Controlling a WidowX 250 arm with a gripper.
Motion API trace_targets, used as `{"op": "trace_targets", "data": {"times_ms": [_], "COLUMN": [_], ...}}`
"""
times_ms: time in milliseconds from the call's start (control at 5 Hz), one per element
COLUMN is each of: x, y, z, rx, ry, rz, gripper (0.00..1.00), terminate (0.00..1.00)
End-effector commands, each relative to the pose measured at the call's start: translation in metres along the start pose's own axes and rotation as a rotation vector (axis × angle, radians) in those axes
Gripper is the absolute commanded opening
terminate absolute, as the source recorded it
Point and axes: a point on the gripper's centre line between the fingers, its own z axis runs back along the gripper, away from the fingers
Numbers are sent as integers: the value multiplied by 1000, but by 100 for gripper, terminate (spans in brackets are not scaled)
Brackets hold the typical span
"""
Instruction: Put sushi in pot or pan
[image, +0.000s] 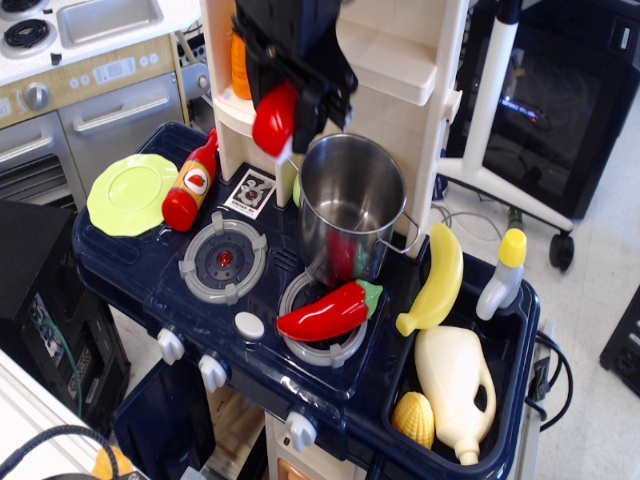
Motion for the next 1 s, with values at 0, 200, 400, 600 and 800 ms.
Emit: {"op": "trace_targets", "data": {"times_ms": [0,200,400,600,800], "x": [9,6,15,33,39], "y": [-30,-49,-31,-22,-17], "z": [-7,-6,-9,-11,-24], "rx": [24,52,27,60,71], "ry": [-91,-129,-119,-127,-182], "rz": [17,-4,-88,-105,-107], "gripper": [0,0,0,0,100], "terminate": [0,0,0,0,100]}}
